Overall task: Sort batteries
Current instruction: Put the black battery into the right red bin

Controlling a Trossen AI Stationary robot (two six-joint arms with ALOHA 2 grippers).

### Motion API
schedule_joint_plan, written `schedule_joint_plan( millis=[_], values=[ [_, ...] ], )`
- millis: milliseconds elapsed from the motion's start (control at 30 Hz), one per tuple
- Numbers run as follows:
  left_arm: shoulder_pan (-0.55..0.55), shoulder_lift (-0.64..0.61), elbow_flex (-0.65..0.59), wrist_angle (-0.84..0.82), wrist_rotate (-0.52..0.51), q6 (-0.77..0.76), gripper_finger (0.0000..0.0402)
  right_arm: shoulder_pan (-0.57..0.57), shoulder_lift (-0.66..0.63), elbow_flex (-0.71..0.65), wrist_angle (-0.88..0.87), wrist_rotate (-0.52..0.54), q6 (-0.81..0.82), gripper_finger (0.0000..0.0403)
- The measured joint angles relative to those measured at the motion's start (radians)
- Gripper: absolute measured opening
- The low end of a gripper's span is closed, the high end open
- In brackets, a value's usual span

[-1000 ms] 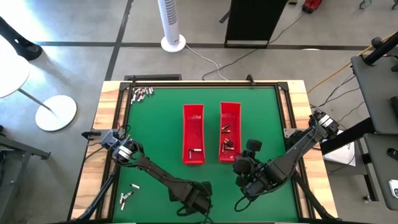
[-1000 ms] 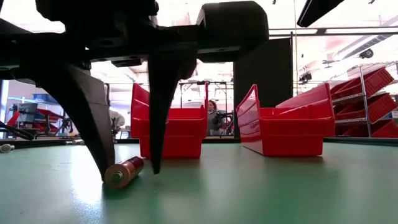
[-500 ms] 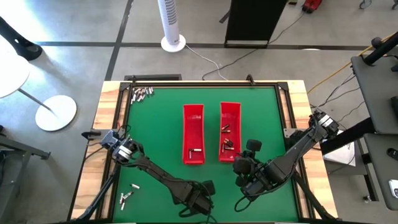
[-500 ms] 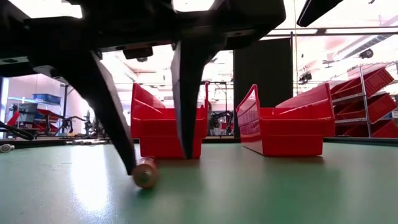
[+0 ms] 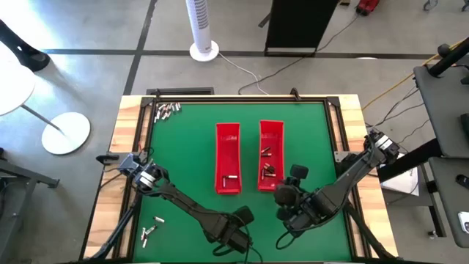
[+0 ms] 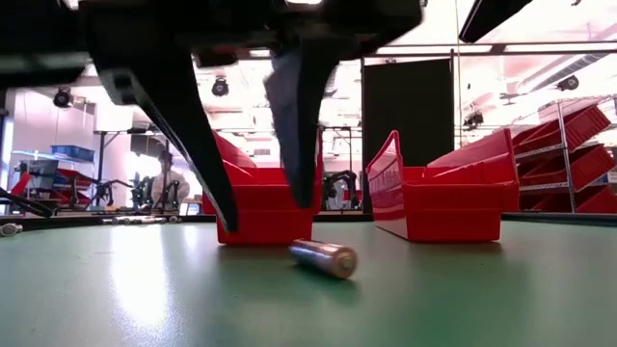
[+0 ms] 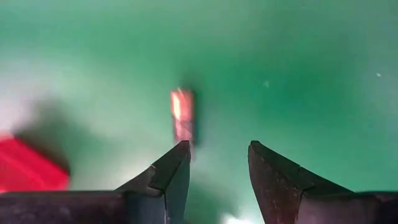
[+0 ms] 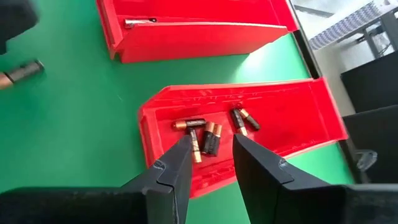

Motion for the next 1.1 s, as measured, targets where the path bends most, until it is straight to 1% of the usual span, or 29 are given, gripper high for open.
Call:
schedule_joint_plan(
  millis=[100, 167, 267, 333, 400, 467, 533, 667, 767, 833, 933, 1100],
  values=[
    [-0.001, -0.011, 0.031, -0.100, 0.001, -0.139, 0.0138, 0.000, 0.000, -0.030, 0.066, -0.005, 0.016, 0.0112],
    [-0.002, -0.032, 0.031, -0.151, 0.009, -0.224, 0.0135, 0.002, 0.000, -0.063, 0.145, -0.023, 0.009, 0.0116],
    [-0.004, -0.102, -0.044, -0.125, 0.039, -0.329, 0.0128, 0.015, 0.001, -0.129, 0.302, -0.090, -0.016, 0.0121],
    [-0.012, -0.172, -0.133, -0.064, 0.040, -0.381, 0.0123, 0.027, 0.001, -0.184, 0.446, -0.139, -0.034, 0.0126],
    [-0.021, -0.255, -0.247, 0.039, 0.037, -0.425, 0.0118, 0.038, 0.001, -0.243, 0.596, -0.182, -0.058, 0.0133],
    [-0.029, -0.348, -0.381, 0.181, 0.028, -0.465, 0.0116, 0.043, 0.007, -0.297, 0.727, -0.195, -0.077, 0.0140],
    [-0.032, -0.439, -0.517, 0.344, 0.018, -0.500, 0.0116, 0.043, 0.018, -0.338, 0.811, -0.195, -0.076, 0.0147],
    [-0.028, -0.589, -0.763, 0.676, -0.044, -0.526, 0.0116, 0.029, 0.073, -0.378, 0.860, -0.185, -0.007, 0.0159],
    [-0.022, -0.676, -0.905, 0.896, -0.110, -0.466, 0.0116, 0.015, 0.122, -0.377, 0.855, -0.179, 0.091, 0.0167],
    [-0.015, -0.723, -0.974, 1.011, -0.133, -0.402, 0.0116, 0.010, 0.144, -0.361, 0.850, -0.175, 0.155, 0.0172],
    [0.010, -0.781, -1.033, 1.093, -0.140, -0.338, 0.0116, 0.009, 0.164, -0.328, 0.846, -0.159, 0.194, 0.0179],
    [0.044, -0.856, -1.044, 1.091, -0.144, -0.318, 0.0116, -0.004, 0.189, -0.310, 0.787, -0.157, 0.293, 0.0182]
  ],
)
